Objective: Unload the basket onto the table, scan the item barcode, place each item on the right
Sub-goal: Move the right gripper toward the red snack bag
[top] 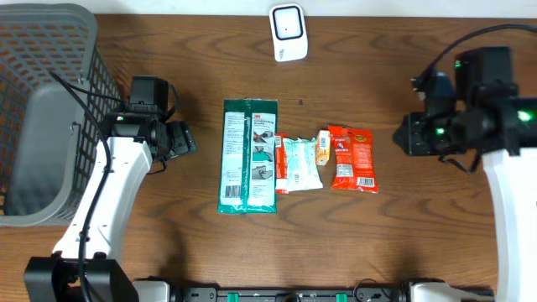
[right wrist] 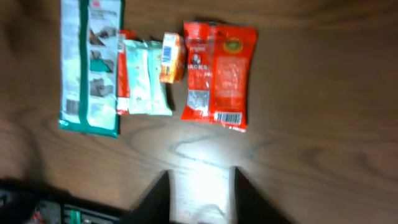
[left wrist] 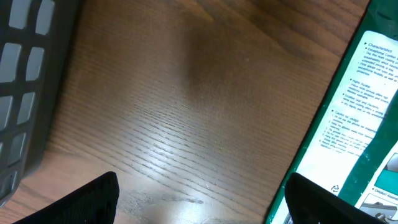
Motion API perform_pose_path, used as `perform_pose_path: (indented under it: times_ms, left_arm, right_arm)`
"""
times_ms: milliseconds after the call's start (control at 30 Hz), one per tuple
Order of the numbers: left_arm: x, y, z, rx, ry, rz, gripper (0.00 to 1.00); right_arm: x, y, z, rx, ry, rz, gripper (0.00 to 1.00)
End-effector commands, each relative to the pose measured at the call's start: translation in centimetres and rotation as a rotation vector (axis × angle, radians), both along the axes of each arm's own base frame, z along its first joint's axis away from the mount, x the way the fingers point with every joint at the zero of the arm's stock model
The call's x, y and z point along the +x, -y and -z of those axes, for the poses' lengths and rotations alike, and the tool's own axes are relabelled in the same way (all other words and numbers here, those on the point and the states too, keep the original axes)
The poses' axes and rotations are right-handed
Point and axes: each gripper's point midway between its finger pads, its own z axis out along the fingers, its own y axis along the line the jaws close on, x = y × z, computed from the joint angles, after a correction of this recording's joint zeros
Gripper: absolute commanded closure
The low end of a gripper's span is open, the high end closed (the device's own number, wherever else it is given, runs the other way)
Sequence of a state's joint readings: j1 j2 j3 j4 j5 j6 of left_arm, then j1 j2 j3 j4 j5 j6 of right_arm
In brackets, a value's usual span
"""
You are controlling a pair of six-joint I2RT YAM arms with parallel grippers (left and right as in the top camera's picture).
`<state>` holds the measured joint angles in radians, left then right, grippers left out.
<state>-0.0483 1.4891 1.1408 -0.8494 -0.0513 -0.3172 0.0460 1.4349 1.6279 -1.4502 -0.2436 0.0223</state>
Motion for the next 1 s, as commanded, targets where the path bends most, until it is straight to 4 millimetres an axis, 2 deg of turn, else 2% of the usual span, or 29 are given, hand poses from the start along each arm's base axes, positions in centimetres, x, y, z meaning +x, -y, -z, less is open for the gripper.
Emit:
perform_pose_path:
  times_ms: [0,233,300,333,400,667,867,967]
  left_arm:
    - [-0.1,-0.1,-0.1,-0.002,0.003,-0.012,0.14]
    - [-0.1,-0.1,-0.1,-0.002,0.003,-0.012,0.14]
    - [-0.1,-0.1,-0.1,-0.002,0.003,-0.012,0.14]
    - [-0.1,-0.1,-0.1,-0.002,0.003,-0.012,0.14]
    - [-0.1,-0.1,-0.1,-0.002,0.003,-0.012,0.14]
    - [-0.1,-0.1,-0.1,-0.002,0.003,-0.012,0.14]
    - [-0.1,-0.1,-0.1,-0.002,0.003,-0.013,0.14]
    - [0.0,-0.1,-0.1,-0.002,0.003,-0.013,0.14]
  right_arm:
    - [0.3,-0.3,3.8,0.017,-0.105,-0.018,0.55]
    - [1.5,-0.3,10.1,0.018,-0.206,0.002,0.38]
    - [1.5,-0.3,11.3,0.019,-0.224,0.009,0.37]
    - [1.5,-0.2,12.7,0.013,-0.237,0.009,0.37]
    - [1.6,-0.1,14.2,0.006,-0.244,0.01,0.37]
    - [3.2,0.0,17.9,0.019,-0.206,0.022,0.3]
    - [4.2,-0.1,20.2,0.017,-0.223,0.021,0.31]
    - [4.4,-0.1,21.7,0.016,-0.252,0.021,0.35]
